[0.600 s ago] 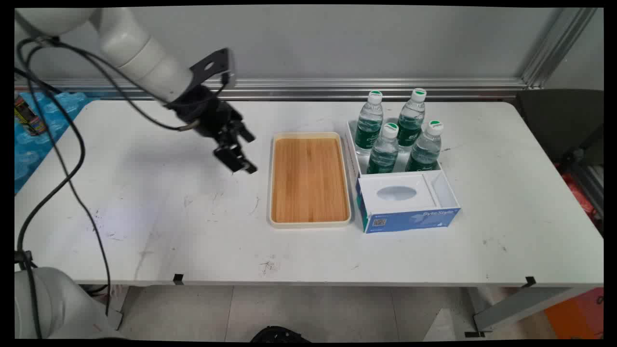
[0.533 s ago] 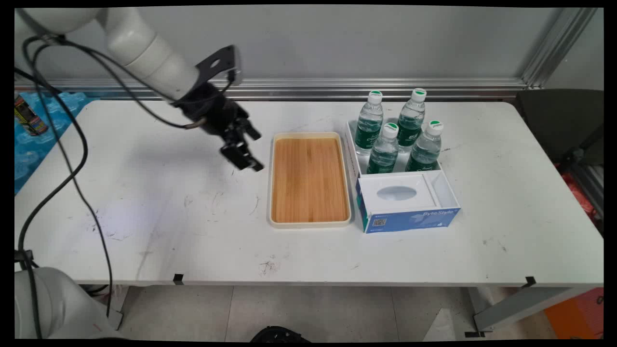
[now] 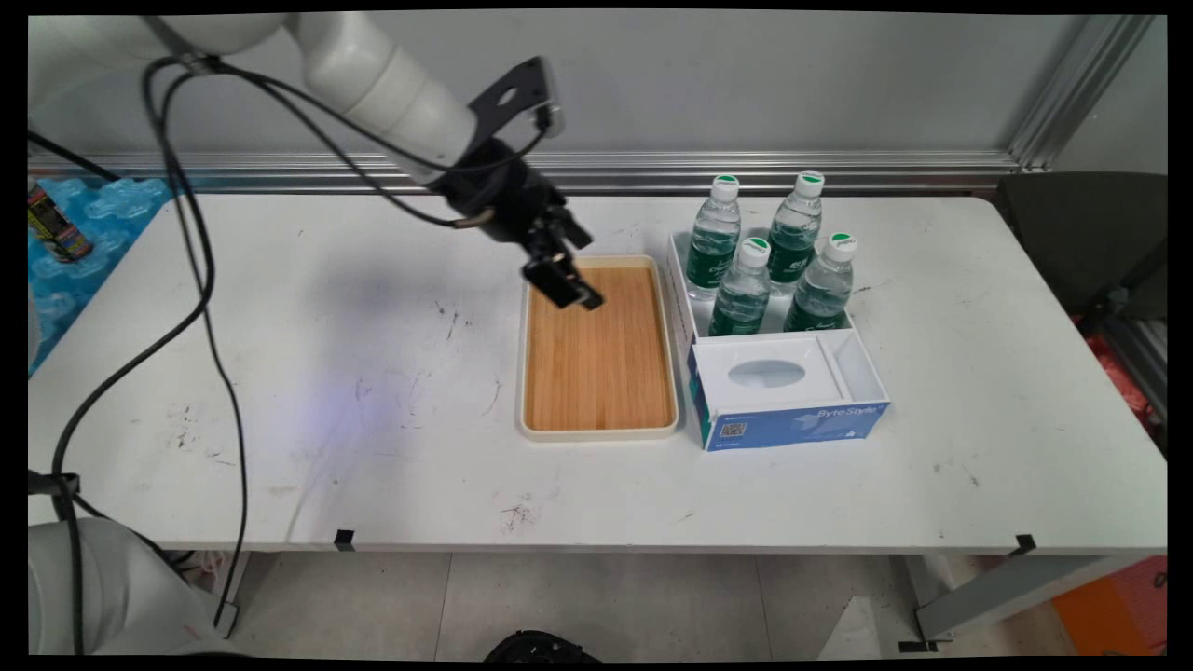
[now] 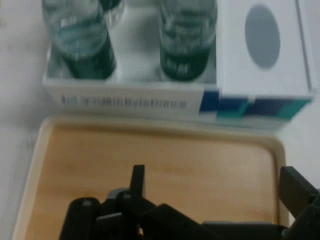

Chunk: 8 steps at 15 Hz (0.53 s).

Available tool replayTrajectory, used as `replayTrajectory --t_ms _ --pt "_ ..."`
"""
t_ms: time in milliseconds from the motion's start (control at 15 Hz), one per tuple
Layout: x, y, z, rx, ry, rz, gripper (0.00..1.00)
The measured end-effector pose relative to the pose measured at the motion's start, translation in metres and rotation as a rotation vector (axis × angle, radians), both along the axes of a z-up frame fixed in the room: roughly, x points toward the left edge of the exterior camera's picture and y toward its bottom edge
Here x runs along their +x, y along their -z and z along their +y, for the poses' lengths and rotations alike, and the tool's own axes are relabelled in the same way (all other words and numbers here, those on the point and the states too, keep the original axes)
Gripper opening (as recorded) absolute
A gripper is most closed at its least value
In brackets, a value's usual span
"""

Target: Pick up the green bottle from the white box

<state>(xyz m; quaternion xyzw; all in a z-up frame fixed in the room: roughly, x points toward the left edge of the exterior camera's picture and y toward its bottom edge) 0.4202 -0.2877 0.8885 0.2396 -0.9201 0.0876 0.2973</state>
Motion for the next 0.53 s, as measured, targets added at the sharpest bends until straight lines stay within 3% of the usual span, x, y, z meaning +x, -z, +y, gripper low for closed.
replayTrajectory --t_ms 533 --pt "-0.049 0.014 -0.028 -0.072 -0.004 0.076 1.0"
